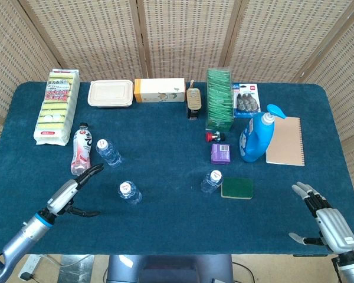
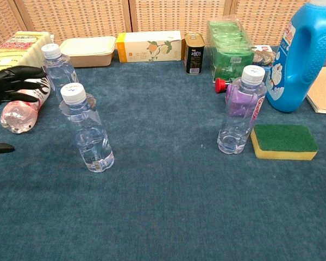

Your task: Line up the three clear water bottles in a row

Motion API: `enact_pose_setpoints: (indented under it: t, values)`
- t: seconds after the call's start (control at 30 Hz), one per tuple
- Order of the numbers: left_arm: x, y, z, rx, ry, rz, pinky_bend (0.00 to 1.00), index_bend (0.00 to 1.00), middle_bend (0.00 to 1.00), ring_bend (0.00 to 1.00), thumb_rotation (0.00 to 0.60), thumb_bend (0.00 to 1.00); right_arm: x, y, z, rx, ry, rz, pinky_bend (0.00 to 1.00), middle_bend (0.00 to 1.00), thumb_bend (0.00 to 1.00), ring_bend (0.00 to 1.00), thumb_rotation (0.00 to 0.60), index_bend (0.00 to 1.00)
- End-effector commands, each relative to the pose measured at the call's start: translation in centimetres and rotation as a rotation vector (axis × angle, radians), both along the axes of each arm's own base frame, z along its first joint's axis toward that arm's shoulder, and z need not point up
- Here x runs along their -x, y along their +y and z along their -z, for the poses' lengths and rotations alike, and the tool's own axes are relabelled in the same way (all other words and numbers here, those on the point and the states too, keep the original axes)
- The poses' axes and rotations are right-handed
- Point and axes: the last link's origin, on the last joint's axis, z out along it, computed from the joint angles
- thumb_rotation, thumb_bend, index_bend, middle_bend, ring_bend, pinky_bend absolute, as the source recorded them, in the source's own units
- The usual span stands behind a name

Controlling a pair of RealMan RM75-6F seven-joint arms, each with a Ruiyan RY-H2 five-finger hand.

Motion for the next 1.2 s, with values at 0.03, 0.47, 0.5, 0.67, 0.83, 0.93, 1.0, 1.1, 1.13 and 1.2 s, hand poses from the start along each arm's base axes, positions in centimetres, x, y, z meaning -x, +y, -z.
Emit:
enact_pose_setpoints:
  t: [0.03, 0.47, 0.5, 0.67, 0.83, 0.93, 1.0, 1.1, 1.13, 1.2]
  values:
    - [-0.9, 1.0, 2.1, 0.032, -0.051, -0.008, 0.09, 0.0, 0.0, 0.0, 0.6, 0.1, 0.0, 0.0, -0.4, 0.005, -0.014, -0.007, 0.12, 0.03, 0.12, 0.04, 0.6, 0.04]
    - [-3.7, 2.3, 6.8, 0.123, -0.097, 0.007, 0.11, 0.0, 0.0, 0.0, 0.6, 0.28, 0.0, 0.0, -1.0, 0.011, -0.045, -0.013, 0.12, 0.04, 0.12, 0.04, 0.6, 0.04]
    - [-4.0, 2.4, 7.1, 0.126, -0.102, 0.006, 0.12, 0.0, 0.0, 0.0, 0.6, 0.28, 0.0, 0.0, -1.0, 0.009, -0.047, -0.014, 0.12, 0.04, 0.12, 0.04, 0.6, 0.04]
    - [-4.7, 2.8, 8.1, 0.102, -0.114, -0.026, 0.26, 0.05, 0.12, 0.05, 0.6, 0.31, 0.0, 0.0, -1.1, 0.006, -0.058, -0.016, 0.12, 0.04, 0.12, 0.04, 0.6, 0.04]
    - [-5.1, 3.1, 8.9, 0.09, -0.094, -0.061, 0.36, 0.31, 0.4, 0.24, 0.6, 0.35, 0.0, 0.0, -1.2, 0.008, -0.069, -0.017, 0.12, 0.04, 0.12, 0.04, 0.6, 0.04]
    - [-5.3, 3.2, 9.1, 0.089, -0.082, -0.056, 0.37, 0.34, 0.41, 0.25, 0.6, 0.35, 0.0, -0.1, -1.3, 0.011, -0.072, -0.015, 0.12, 0.04, 0.12, 0.04, 0.6, 0.04]
    - [-5.5, 3.2, 9.2, 0.083, -0.084, -0.054, 0.37, 0.35, 0.42, 0.25, 0.6, 0.35, 0.1, -0.1, -1.3, 0.011, -0.073, -0.013, 0.12, 0.04, 0.12, 0.05, 0.6, 0.04]
    - [-6.0, 3.3, 9.1, 0.067, -0.097, -0.045, 0.37, 0.35, 0.42, 0.25, 0.6, 0.35, 0.0, -0.1, -1.3, 0.009, -0.074, -0.013, 0.12, 0.04, 0.12, 0.05, 0.6, 0.04]
    - [-6.1, 3.5, 9.0, 0.06, -0.097, -0.039, 0.37, 0.35, 0.42, 0.25, 0.6, 0.35, 0.0, -0.1, -1.3, 0.009, -0.075, -0.013, 0.12, 0.04, 0.12, 0.05, 0.6, 0.04]
    - [-6.7, 3.8, 8.8, 0.048, -0.096, -0.023, 0.37, 0.35, 0.42, 0.25, 0.6, 0.35, 0.0, -0.1, -1.3, 0.007, -0.075, -0.013, 0.11, 0.04, 0.12, 0.05, 0.6, 0.04]
